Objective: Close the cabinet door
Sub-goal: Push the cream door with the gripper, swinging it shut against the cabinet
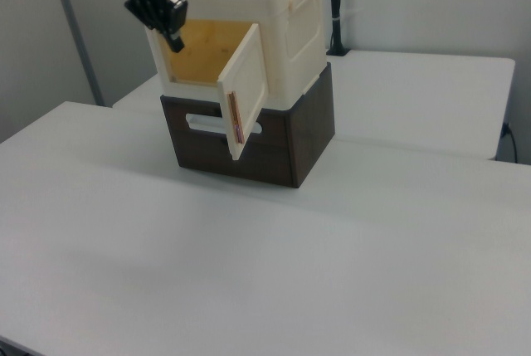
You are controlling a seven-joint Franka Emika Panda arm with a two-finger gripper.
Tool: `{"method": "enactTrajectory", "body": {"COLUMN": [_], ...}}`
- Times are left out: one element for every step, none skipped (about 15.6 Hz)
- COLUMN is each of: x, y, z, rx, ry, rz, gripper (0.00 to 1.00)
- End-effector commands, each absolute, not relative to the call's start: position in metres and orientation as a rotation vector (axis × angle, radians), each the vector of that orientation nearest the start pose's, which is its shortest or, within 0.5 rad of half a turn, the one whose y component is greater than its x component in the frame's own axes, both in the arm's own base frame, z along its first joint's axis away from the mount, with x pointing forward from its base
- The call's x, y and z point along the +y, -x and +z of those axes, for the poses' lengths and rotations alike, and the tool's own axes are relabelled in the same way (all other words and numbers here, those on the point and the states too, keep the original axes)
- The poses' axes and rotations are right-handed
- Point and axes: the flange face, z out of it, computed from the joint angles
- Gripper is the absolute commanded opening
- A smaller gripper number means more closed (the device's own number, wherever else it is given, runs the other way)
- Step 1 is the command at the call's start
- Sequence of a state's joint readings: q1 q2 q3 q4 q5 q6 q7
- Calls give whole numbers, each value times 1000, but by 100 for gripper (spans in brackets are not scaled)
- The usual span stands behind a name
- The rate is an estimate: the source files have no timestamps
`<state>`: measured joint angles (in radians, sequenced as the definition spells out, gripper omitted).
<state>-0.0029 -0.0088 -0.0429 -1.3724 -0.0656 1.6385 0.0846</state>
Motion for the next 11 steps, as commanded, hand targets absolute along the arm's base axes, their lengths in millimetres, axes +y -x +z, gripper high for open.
{"method": "enactTrajectory", "body": {"x": [-99,-115,-131,-144,-157,-166,-170,-172,-172,-171,-168], "y": [-548,-547,-547,-547,-545,-545,-545,-550,-556,-561,-565], "z": [741,742,741,739,737,737,735,726,717,711,705], "rx": [303,311,331,352,368,365,350,338,334,328,319], "ry": [3185,3188,3190,3189,3189,3192,3200,3206,3212,3216,3221], "rz": [-532,-561,-581,-589,-597,-610,-623,-610,-591,-574,-554], "gripper": [0,0,0,0,0,0,0,0,0,0,0]}}
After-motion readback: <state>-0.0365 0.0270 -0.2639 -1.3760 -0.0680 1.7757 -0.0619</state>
